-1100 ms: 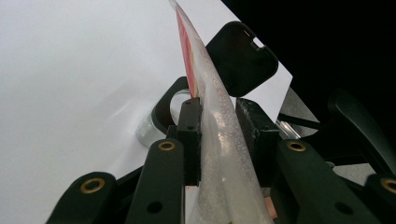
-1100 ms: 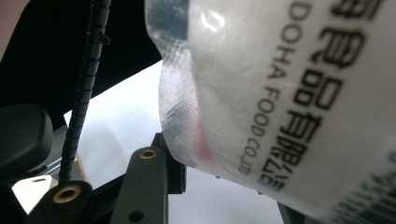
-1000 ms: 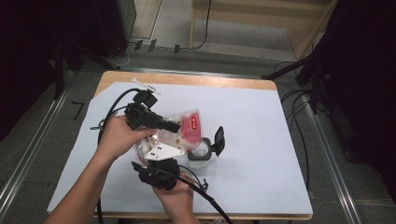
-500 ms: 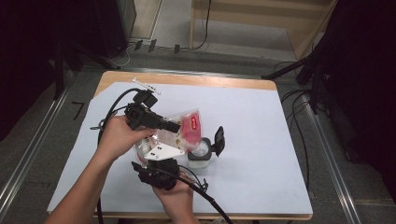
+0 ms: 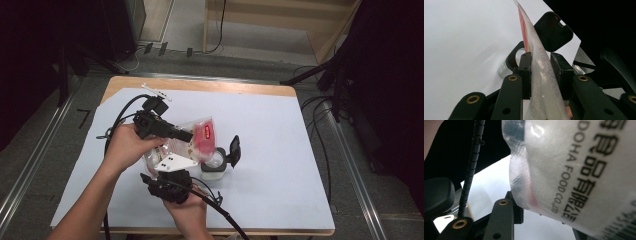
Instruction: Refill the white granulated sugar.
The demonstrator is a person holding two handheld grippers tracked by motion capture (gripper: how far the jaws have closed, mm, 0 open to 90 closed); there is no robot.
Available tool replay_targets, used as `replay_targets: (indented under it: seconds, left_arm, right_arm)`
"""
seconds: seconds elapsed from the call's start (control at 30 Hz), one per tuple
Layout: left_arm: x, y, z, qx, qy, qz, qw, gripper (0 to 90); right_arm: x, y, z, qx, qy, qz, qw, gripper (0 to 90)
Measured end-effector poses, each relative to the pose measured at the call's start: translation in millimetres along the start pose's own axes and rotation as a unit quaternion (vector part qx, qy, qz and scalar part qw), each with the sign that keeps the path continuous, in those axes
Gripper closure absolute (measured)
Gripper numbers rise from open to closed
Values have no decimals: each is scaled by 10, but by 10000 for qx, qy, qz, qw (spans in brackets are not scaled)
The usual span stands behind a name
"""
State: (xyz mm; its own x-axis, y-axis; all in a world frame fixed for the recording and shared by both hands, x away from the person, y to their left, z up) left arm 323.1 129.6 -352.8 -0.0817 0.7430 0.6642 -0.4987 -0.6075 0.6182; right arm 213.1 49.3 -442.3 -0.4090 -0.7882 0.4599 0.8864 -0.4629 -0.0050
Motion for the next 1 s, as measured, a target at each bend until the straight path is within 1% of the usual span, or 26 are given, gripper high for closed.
replay_targets:
  seconds: [0.5, 0.63, 1.0]
  left_arm:
    - [2, 5, 1, -41, -13, 2, 10000, 718]
    - [7, 4, 1, -58, 19, 7, 10000, 718]
    - [4, 11, -2, -30, 2, -7, 10000, 719]
  right_arm:
    - [3, -9, 2, 26, 18, -18, 10000, 643]
    - [1, -16, 9, 19, 46, -6, 10000, 643]
    - [-3, -16, 9, 40, 44, -11, 10000, 643]
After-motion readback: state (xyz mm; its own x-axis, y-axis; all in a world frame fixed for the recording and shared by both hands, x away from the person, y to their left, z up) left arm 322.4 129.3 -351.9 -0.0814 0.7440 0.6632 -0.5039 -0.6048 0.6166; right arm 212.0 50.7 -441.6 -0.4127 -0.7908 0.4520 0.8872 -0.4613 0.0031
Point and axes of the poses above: each handheld gripper's, and its own axes: x roughly backward along the jaws, z roughly out of its top, y roughly to its right, the point moved 2 cm from there along -x, roughly forward along the jaws, and after that the axes turned 15 degrees about x, right-handed, at the moved point
